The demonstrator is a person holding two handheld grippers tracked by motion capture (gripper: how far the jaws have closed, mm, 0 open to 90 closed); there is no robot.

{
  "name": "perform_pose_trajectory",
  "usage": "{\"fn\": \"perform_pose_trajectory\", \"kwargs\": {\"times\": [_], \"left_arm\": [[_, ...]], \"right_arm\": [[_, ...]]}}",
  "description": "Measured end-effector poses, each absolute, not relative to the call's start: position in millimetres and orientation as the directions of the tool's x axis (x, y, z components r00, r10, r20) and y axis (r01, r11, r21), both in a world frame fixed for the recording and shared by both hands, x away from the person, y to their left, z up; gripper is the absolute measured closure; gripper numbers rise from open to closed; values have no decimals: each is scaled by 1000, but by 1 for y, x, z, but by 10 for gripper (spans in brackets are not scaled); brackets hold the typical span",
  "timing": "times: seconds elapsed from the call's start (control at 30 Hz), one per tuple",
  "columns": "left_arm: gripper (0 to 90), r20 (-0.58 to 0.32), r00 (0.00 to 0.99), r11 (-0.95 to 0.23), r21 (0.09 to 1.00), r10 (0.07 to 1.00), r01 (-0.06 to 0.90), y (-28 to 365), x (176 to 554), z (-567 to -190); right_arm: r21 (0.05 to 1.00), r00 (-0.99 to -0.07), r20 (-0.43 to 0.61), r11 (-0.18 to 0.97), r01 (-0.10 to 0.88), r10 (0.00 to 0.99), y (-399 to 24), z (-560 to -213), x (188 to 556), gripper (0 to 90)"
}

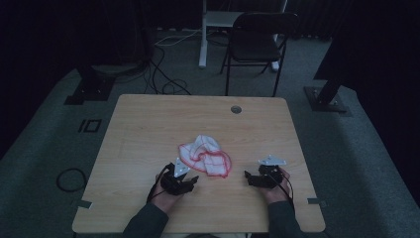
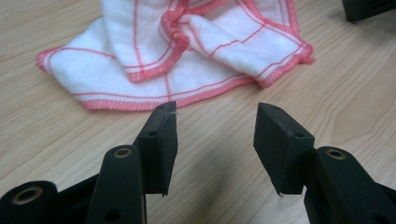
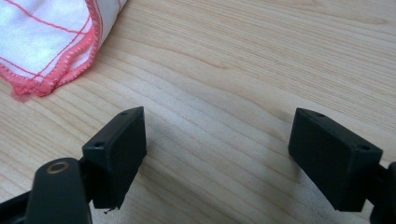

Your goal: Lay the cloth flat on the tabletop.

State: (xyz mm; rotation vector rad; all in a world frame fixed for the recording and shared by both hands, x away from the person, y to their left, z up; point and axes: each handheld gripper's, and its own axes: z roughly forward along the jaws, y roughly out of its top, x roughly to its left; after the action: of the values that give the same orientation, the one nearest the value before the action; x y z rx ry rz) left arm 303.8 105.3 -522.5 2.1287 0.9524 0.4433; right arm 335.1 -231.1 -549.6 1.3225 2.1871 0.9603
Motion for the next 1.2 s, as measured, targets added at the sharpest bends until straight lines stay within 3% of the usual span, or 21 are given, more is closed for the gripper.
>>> {"fn": "perform_pose_trajectory", "kwargs": {"times": [0.97, 1.2], "left_arm": [[502, 47, 716, -518, 724, 696, 456, 57, 315, -533], [604, 56, 695, -522, 705, 716, 480, 52, 319, -537]], "right_arm": [[734, -467, 7, 313, 603, 884, -231, -550, 335, 193], [741, -466, 6, 309, 596, 885, -232, -549, 335, 271]]}}
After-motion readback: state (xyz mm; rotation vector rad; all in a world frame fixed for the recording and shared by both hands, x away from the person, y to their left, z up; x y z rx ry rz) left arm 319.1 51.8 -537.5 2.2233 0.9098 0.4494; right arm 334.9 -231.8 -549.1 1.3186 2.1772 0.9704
